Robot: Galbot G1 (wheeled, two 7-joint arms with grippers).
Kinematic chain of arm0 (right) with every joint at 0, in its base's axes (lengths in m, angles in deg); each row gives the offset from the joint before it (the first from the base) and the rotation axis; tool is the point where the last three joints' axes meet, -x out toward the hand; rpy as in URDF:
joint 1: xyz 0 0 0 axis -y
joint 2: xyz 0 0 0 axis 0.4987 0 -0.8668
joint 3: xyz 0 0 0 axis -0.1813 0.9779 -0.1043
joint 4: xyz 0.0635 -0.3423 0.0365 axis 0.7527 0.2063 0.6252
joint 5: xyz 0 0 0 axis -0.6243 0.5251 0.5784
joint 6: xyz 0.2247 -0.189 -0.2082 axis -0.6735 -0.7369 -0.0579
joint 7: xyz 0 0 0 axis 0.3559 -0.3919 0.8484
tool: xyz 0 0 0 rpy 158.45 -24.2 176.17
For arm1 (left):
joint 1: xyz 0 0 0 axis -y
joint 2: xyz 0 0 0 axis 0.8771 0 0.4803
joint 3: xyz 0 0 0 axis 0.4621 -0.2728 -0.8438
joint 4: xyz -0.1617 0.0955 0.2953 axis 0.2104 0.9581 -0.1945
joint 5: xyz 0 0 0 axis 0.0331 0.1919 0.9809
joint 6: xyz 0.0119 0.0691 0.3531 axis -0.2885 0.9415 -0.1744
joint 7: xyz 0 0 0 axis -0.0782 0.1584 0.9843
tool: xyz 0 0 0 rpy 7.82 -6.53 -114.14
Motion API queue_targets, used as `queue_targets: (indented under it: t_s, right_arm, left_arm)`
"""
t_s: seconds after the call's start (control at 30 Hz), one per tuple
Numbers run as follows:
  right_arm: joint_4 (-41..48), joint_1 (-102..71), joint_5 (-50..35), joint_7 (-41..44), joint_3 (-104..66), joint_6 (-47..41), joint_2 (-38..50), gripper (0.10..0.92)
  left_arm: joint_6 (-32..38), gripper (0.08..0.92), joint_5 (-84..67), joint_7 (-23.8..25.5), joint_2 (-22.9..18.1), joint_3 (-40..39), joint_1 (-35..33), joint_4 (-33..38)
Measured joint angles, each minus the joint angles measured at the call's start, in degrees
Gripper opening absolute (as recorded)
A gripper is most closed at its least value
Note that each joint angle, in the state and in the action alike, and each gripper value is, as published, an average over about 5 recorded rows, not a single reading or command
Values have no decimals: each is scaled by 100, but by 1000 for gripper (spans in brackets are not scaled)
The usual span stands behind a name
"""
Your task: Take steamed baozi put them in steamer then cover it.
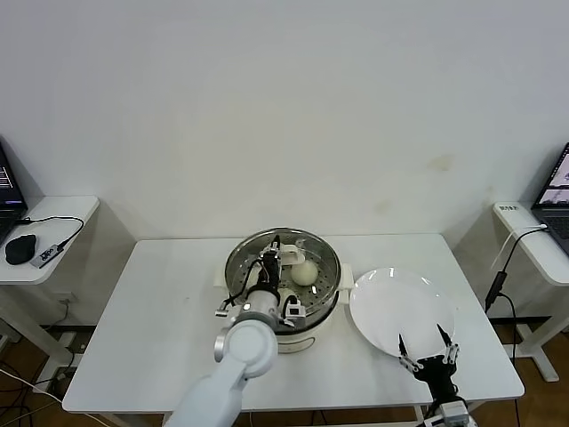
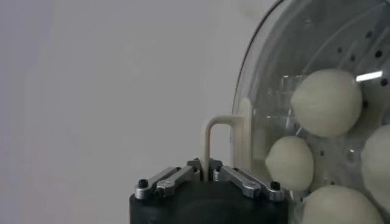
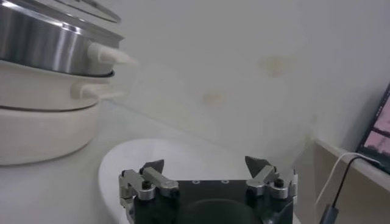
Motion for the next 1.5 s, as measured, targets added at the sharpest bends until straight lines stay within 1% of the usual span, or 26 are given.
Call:
queue_targets:
  t_s: [0.4, 0.63, 0.7, 0.83, 1.1, 1.3, 1.4, 1.5]
  right_arm:
    - [64, -32, -20, -8, -14, 44, 44, 823]
    - [69, -25, -18, -3, 8, 46, 50, 823]
    - [71, -25, -17, -2, 13, 46, 51, 823]
    - [77, -22, -15, -1, 18, 46, 54, 823]
    - [82, -31, -3, -2, 29, 47, 51, 823]
    - [106, -55, -25, -9, 15, 67, 93, 823]
    - [106, -80, -62, -13, -7, 86, 135, 823]
    - [104, -86, -92, -14, -22, 93, 156, 823]
  left_arm:
    - [67, 142, 142, -82, -117, 33, 15, -229]
    - [94, 142, 146, -108, -162, 56, -19, -251]
    - [95, 154, 139, -124, -163, 63, -49, -229]
    - [86, 242, 114, -166, -132, 71, -119, -140]
    - [79, 475, 14, -239, 3, 67, -390, 295]
    - [152, 649, -107, -334, 178, 107, -834, 902]
    - [213, 735, -204, -399, 271, 139, -1167, 1309]
    - [294, 799, -384, -514, 368, 236, -1591, 1761]
